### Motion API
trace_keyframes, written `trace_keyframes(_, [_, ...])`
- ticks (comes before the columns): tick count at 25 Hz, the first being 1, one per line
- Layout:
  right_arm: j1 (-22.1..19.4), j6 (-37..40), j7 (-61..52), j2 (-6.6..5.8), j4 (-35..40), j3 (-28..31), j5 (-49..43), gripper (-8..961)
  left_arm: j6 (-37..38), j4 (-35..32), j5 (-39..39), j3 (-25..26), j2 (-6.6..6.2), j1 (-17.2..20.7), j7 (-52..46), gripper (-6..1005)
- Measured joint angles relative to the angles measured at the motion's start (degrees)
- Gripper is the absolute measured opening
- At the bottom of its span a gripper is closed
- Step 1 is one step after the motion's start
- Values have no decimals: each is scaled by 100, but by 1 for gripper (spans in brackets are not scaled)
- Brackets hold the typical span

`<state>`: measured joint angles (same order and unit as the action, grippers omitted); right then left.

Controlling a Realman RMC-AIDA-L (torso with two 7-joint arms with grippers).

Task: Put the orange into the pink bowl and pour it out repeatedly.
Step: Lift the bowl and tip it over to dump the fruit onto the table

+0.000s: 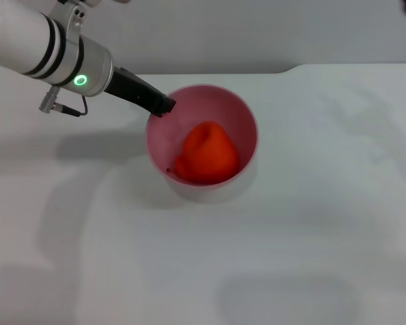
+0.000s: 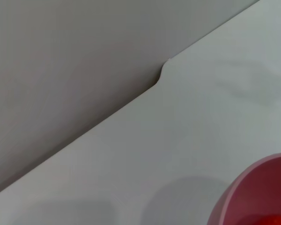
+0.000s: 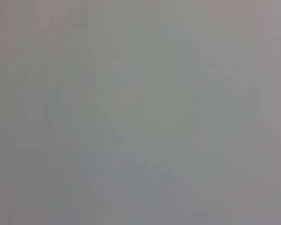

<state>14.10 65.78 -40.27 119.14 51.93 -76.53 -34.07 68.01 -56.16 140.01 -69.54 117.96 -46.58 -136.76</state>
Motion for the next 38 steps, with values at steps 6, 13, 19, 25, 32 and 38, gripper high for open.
trace_keyframes(6, [-49, 1214, 733, -19, -1200, 384, 1052, 561, -9, 9, -1, -13, 6, 1, -12, 42])
trace_keyframes(13, [-42, 1410, 755, -26, -1373, 568, 1085, 561, -24, 13, -27, -20, 12, 1, -67, 42])
trace_keyframes(19, [17, 1445, 765, -38, -1376, 569, 1080, 561, -38, 18, -33, -24, 7, 0, -73, 42])
trace_keyframes(25, [46, 1450, 766, -40, -1369, 533, 1087, 561, -39, 19, -36, -24, 6, 0, -77, 42])
trace_keyframes(32, [72, 1460, 759, -40, -1378, 509, 1074, 560, -39, 18, -36, -24, 6, 0, -79, 42])
trace_keyframes(38, [87, 1464, 743, -35, -1408, 508, 1057, 560, -553, -196, -82, -438, 11, 255, -53, 41])
